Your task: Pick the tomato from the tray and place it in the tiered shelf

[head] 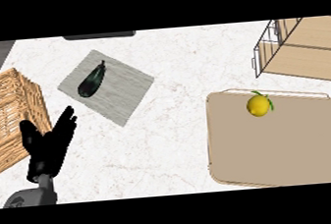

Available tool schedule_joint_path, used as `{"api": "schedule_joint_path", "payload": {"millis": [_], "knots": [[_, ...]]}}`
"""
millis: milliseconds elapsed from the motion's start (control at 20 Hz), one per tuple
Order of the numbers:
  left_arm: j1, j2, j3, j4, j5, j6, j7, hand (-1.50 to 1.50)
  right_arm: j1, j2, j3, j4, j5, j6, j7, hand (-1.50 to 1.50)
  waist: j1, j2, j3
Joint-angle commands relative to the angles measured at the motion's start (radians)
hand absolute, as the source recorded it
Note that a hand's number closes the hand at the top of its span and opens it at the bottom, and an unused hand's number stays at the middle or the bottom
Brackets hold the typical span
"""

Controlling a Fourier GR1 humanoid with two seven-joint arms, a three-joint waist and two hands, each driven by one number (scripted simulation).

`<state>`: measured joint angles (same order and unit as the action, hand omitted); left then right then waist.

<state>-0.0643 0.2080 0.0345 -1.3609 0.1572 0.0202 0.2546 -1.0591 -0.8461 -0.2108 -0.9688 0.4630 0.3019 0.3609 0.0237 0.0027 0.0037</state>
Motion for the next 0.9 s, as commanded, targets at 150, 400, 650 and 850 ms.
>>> {"api": "schedule_joint_path", "payload": {"millis": [150,400,650,850], "knots": [[0.006,0.002,0.007,0.006,0.009,-0.016,0.041,0.0,-0.084,0.014,0.025,0.235,0.103,-0.121,-0.165,1.5,0.01,0.007,-0.004],[0.015,-0.022,-0.006,0.006,-0.009,-0.007,0.024,0.0,-0.132,0.032,0.005,0.363,0.122,-0.187,-0.247,1.5,0.011,0.008,-0.004],[0.026,-0.028,-0.014,0.032,-0.041,0.0,0.005,0.0,-0.142,0.037,0.004,0.412,0.13,-0.188,-0.316,1.5,-0.001,0.005,-0.004],[-0.013,-0.059,-0.025,0.012,-0.044,0.037,0.065,0.0,-0.178,0.017,-0.001,0.439,0.129,-0.131,-0.32,1.5,-0.008,0.002,-0.004]]}}
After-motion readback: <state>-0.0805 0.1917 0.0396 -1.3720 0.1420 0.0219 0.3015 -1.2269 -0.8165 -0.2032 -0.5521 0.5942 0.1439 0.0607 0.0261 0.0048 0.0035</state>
